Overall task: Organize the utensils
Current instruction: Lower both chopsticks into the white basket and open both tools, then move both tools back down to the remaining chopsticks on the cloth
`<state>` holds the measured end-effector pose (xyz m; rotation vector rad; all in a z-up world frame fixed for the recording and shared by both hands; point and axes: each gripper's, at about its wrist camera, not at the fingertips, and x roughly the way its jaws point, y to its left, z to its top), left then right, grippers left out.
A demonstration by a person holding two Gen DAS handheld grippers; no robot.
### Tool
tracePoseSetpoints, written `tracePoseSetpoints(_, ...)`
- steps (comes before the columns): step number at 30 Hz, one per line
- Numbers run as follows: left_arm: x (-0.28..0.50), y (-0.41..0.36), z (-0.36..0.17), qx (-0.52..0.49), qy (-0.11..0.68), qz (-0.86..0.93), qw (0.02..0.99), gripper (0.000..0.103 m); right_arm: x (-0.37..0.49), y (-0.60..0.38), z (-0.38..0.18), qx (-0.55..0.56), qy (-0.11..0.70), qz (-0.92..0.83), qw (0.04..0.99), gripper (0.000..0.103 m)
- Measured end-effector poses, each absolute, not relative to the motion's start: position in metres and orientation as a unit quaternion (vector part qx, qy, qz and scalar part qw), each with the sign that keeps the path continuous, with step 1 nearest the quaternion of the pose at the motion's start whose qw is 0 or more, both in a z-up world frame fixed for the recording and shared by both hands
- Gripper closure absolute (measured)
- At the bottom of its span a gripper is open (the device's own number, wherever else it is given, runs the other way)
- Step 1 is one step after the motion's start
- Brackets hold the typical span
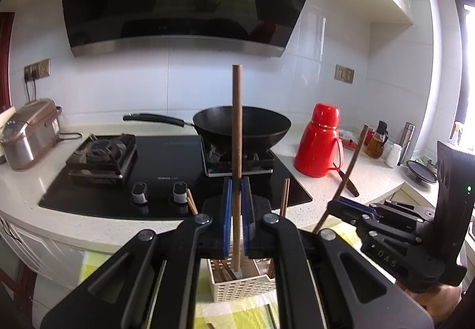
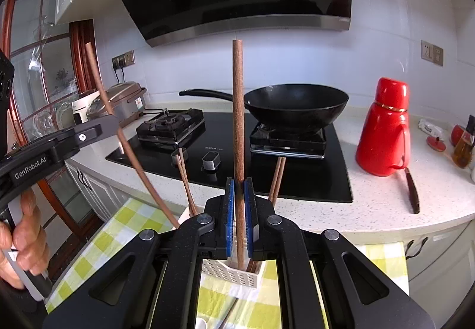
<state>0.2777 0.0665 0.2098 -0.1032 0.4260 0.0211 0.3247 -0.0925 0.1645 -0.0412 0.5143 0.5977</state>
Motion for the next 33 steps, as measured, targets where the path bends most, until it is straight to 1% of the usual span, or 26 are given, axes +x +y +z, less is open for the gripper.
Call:
tracePoseSetpoints(9, 0.31, 0.075, 0.159, -0.072, 0.265, 0.011, 0.962, 0.097, 0.344, -0.078, 0.134, -0.019, 0.279, 0.295, 0.914, 0.096)
tracePoseSetpoints(16, 0.326, 0.079, 0.129, -0.075, 0.309, 0.021, 0.948, 0.097, 0.356, -0.069, 0.11, -0.026, 0.313, 0.3, 0.901, 0.096)
tracePoseSetpoints(17, 0.329, 0.08, 0.125, -0.077, 0.317, 0.022, 0.945, 0.093, 0.359, -0.067, 0.107, -0.029, 0.319, 0.3, 0.899, 0.095)
tracePoseSetpoints(19, 0.334, 0.083, 0.118, -0.085, 0.326, 0.022, 0.941, 0.087, 0.36, -0.065, 0.104, -0.035, 0.322, 0.292, 0.9, 0.089)
tracePoseSetpoints(20, 0.333, 0.084, 0.116, -0.086, 0.327, 0.024, 0.941, 0.087, 0.36, -0.065, 0.103, -0.036, 0.322, 0.29, 0.901, 0.089)
tracePoseSetpoints(21, 0.333, 0.085, 0.114, -0.086, 0.327, 0.025, 0.941, 0.087, 0.36, -0.066, 0.102, -0.036, 0.321, 0.288, 0.901, 0.085)
tracePoseSetpoints(22, 0.332, 0.086, 0.114, -0.086, 0.327, 0.025, 0.941, 0.087, 0.36, -0.069, 0.102, -0.034, 0.32, 0.285, 0.903, 0.076)
tracePoseSetpoints(23, 0.331, 0.087, 0.113, -0.086, 0.327, 0.025, 0.941, 0.086, 0.359, -0.071, 0.102, -0.033, 0.317, 0.282, 0.905, 0.07)
tracePoseSetpoints(24, 0.33, 0.088, 0.112, -0.086, 0.327, 0.027, 0.941, 0.086, 0.357, -0.074, 0.101, -0.033, 0.313, 0.28, 0.907, 0.062)
tracePoseSetpoints(25, 0.329, 0.088, 0.112, -0.086, 0.326, 0.028, 0.941, 0.086, 0.356, -0.077, 0.101, -0.033, 0.31, 0.279, 0.908, 0.061)
tracePoseSetpoints(27, 0.324, 0.091, 0.112, -0.089, 0.323, 0.03, 0.942, 0.086, 0.351, -0.084, 0.101, -0.027, 0.305, 0.276, 0.911, 0.061)
tracePoseSetpoints(29, 0.316, 0.093, 0.112, -0.092, 0.32, 0.03, 0.942, 0.084, 0.345, -0.093, 0.101, -0.022, 0.302, 0.269, 0.914, 0.059)
tracePoseSetpoints(31, 0.304, 0.094, 0.11, -0.094, 0.317, 0.033, 0.943, 0.08, 0.335, -0.103, 0.097, -0.016, 0.3, 0.264, 0.917, 0.053)
tracePoseSetpoints(33, 0.292, 0.095, 0.104, -0.096, 0.318, 0.037, 0.943, 0.079, 0.324, -0.111, 0.093, -0.014, 0.3, 0.262, 0.917, 0.049)
